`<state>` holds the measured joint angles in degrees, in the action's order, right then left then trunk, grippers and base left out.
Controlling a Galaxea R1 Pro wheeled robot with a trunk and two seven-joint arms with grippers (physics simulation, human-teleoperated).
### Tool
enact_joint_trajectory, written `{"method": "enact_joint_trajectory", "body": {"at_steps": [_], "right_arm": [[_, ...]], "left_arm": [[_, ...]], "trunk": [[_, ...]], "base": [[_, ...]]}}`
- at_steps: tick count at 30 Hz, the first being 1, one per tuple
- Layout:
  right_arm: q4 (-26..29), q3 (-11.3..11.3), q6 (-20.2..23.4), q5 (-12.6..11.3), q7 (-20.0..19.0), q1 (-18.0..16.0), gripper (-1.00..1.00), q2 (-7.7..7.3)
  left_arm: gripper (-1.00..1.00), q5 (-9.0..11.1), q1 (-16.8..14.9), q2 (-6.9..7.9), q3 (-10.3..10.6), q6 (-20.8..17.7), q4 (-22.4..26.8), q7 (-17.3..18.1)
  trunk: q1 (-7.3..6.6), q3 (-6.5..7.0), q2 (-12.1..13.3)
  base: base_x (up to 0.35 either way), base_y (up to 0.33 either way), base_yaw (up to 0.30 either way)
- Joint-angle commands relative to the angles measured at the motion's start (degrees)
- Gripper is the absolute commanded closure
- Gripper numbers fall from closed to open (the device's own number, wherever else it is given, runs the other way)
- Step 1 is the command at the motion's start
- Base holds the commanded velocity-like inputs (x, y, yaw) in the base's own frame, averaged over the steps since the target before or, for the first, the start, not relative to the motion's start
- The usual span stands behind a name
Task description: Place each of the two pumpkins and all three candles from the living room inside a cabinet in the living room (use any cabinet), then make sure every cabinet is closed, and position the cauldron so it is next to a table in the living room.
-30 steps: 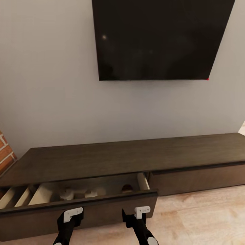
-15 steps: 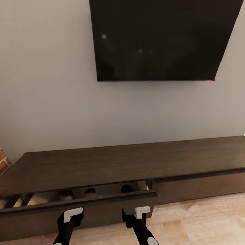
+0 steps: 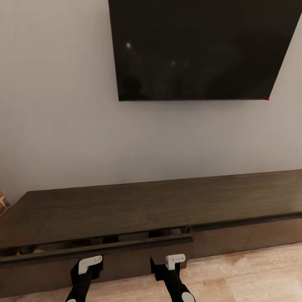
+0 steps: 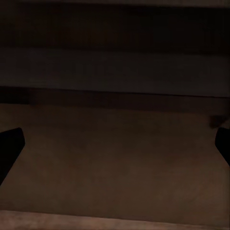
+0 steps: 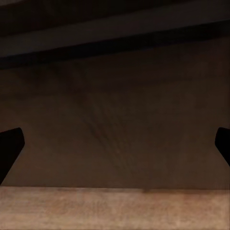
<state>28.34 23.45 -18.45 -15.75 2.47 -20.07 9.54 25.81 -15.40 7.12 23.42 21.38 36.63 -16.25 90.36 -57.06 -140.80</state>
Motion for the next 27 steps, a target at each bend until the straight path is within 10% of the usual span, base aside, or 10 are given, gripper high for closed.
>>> {"method": "enact_joint_trajectory", "body": {"at_steps": [1, 27], "right_arm": [[0.0, 0.5, -0.3, -0.6, 0.3, -0.1, -1.00, -0.04], [0.0, 0.5, -0.3, -0.6, 0.3, -0.1, -1.00, -0.04]], "left_arm": [[-1.00, 0.2, -0.1, 0.08, 0.5, 0.2, 0.0, -0.4], [-1.00, 0.2, -0.1, 0.08, 0.5, 0.3, 0.1, -0.4]], "trunk": [[-0.01, -0.05, 0.0], [-0.01, -0.05, 0.0]], "base": [[0.004, 0.000, 0.000], [0.041, 0.000, 0.000]]}}
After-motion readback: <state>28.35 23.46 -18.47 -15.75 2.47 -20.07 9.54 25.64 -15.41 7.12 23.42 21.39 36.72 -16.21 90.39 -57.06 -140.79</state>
